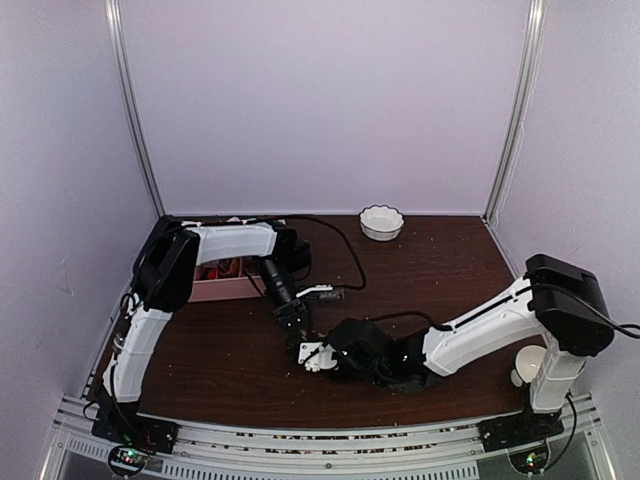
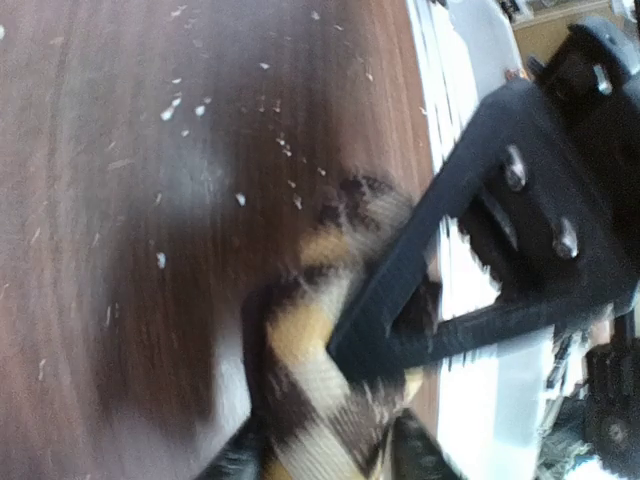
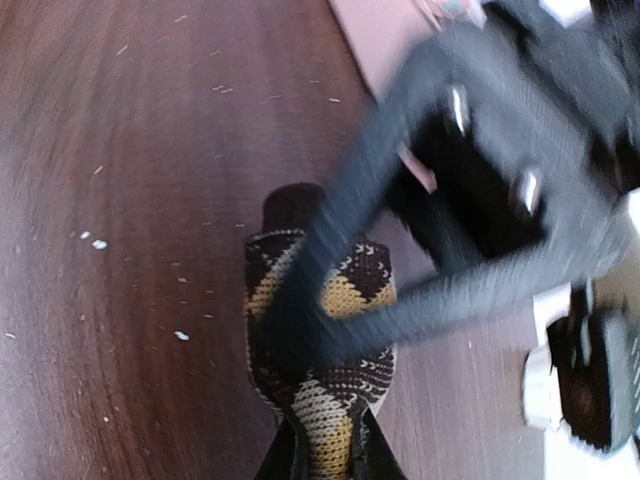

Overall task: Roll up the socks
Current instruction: Pick up the sock from the center of the board, then pass from the right arm to the left

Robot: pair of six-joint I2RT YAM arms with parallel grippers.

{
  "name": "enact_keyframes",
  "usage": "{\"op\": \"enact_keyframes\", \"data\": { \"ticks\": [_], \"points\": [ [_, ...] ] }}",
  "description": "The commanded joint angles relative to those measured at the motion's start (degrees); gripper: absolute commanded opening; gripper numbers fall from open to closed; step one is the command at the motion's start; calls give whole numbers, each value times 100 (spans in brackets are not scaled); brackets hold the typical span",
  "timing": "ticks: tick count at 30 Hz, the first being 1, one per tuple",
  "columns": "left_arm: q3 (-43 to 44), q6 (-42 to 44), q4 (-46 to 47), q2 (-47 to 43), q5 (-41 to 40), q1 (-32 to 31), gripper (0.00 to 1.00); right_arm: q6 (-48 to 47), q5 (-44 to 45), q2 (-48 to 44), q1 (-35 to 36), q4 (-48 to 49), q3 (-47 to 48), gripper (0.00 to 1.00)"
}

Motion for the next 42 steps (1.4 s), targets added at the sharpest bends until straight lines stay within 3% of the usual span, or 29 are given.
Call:
{"op": "enact_keyframes", "data": {
  "ticks": [1, 6, 13, 15, 16, 21, 26, 34, 38, 42],
  "points": [
    [-8, -299, -617, -874, -753, 198, 96, 1503, -335, -592, -206, -1034, 113, 0],
    [-189, -580, -275, -1796, -1479, 552, 98, 2351, -1069, -1010, -265, -1290, 131, 0],
    [116, -893, 515, -3634, -3198, 912, 98, 3272, -2178, -1515, -491, -1267, 203, 0],
    [-393, -1524, 1245, -4203, -3371, 1150, 98, 3472, -2526, -1591, -518, -1134, 259, 0],
    [-733, -1605, 1446, -4416, -3230, 1236, 98, 3526, -2661, -1605, -523, -1082, 316, 0],
    [-1213, -321, 1013, -4633, -1717, 1129, 98, 3932, -3246, -1528, -550, -950, 700, 0],
    [-2094, 635, 1544, -5517, -1678, 436, 98, 4896, -4172, -1364, -862, -469, 840, 0],
    [-1965, -504, 1943, -5291, -1315, 113, 98, 5010, -4443, -1345, -921, -385, 996, 0],
    [-2153, -538, 1922, -5075, -1027, -64, 97, 5095, -4527, -1276, -923, -325, 1120, 0],
    [-2321, -374, 1809, -4871, -868, -179, 85, 5135, -4604, -1206, -926, -387, 1267, 0]
  ]
}}
